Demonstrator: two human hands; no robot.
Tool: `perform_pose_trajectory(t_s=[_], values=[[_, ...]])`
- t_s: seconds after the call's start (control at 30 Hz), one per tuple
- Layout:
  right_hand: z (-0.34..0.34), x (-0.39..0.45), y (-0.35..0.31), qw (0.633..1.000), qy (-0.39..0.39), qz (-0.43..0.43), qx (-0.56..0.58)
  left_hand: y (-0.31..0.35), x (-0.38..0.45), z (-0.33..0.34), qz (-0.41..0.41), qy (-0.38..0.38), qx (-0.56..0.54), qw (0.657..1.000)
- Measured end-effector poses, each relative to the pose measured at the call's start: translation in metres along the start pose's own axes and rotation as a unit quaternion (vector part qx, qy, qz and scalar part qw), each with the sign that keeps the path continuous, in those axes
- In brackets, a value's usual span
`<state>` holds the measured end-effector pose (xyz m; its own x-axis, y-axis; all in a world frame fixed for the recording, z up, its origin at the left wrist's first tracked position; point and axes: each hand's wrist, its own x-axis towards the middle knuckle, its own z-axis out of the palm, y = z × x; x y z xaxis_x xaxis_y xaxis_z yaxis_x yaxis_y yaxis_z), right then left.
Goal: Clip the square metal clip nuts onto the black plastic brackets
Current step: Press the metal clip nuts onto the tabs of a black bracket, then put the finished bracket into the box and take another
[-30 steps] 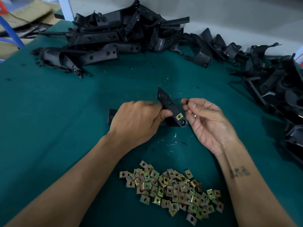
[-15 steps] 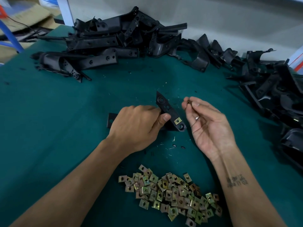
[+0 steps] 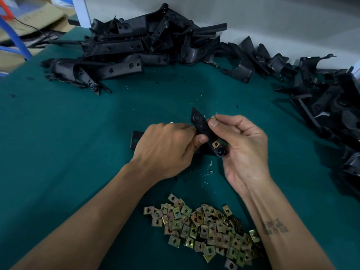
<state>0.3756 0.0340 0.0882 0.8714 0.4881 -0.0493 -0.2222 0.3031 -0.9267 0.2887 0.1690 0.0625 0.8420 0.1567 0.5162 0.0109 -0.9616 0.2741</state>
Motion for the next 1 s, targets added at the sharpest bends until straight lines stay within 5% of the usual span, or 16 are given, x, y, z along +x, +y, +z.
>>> perform_pose_trajectory(t_s=[0.2,0.73,1.0], values=[[0.006,-0.003,0.006,0.999,0.037,-0.012,0.006,0.000,0.000,0.000,-0.001,0.004,0.008,1.000],[0.001,-0.005,0.014,0.987,-0.071,-0.100,-0.108,-0.002,-0.002,-0.004,0.005,0.011,0.001,1.000],[-0.014,-0.001,-0.005,0.974,-0.104,-0.042,-0.198,-0.003,-0.001,0.001,-0.019,0.008,0.023,1.000]])
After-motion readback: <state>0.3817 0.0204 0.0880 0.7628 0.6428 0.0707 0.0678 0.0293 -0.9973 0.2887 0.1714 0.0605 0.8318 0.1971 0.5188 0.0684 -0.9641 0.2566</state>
